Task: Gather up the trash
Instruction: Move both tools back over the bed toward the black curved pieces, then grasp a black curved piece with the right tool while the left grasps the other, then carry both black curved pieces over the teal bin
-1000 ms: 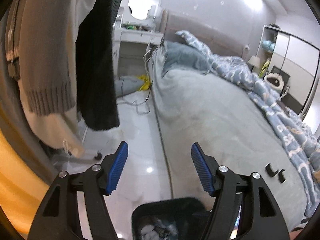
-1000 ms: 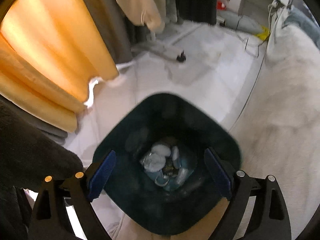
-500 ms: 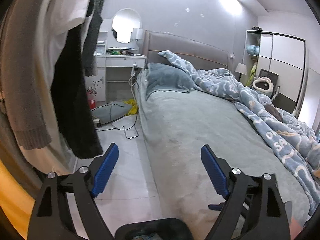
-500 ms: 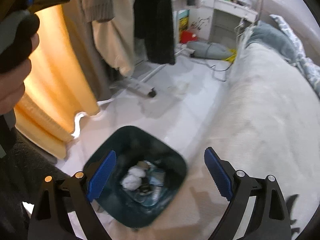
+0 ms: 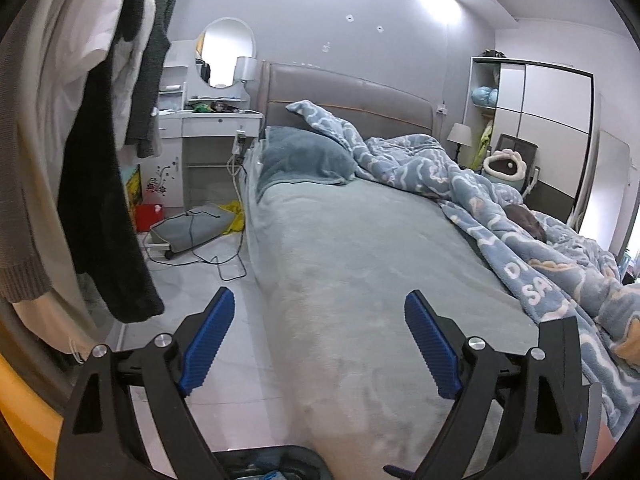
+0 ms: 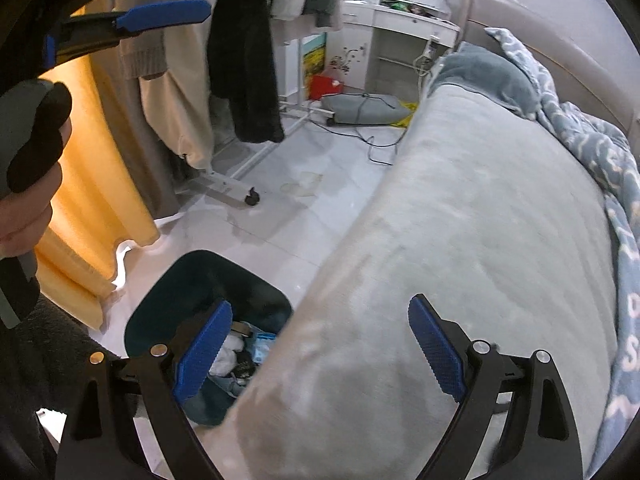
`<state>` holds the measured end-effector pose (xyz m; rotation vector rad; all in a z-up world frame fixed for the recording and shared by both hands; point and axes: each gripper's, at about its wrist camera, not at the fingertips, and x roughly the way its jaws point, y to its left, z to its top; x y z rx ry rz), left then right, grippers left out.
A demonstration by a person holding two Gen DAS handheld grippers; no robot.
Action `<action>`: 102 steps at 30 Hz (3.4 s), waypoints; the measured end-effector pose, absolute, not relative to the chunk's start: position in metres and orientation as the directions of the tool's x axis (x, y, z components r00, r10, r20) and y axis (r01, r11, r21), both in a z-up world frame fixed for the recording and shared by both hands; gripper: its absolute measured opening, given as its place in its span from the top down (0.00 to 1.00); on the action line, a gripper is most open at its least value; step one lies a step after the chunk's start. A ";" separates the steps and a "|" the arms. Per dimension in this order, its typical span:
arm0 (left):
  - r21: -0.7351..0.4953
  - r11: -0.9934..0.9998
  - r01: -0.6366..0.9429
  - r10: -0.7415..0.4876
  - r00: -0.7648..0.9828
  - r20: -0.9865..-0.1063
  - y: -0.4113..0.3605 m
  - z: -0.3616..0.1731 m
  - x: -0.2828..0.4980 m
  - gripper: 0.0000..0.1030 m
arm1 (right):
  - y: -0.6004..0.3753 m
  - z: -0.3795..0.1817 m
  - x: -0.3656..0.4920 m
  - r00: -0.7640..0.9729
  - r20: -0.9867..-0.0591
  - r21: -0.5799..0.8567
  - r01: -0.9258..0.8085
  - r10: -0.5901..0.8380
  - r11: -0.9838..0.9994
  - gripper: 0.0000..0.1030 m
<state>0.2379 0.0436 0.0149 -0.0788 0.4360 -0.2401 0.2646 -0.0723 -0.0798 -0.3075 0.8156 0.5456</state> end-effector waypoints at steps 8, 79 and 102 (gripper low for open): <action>-0.165 0.951 0.263 -0.310 0.838 -0.449 0.011 0.006 0.247 0.13 | -0.120 -0.079 0.266 0.601 -0.741 -0.063 -0.508 0.301 0.859 0.12; -0.025 0.842 0.539 -0.378 0.557 -0.740 -0.153 -0.106 0.258 0.36 | -0.284 -0.084 0.266 0.620 -0.697 0.121 -0.394 0.360 0.911 0.55; -0.122 0.877 0.464 -0.407 0.586 -0.700 -0.136 -0.086 0.260 0.52 | -0.266 -0.072 0.273 0.624 -0.690 0.126 -0.395 0.367 0.910 0.55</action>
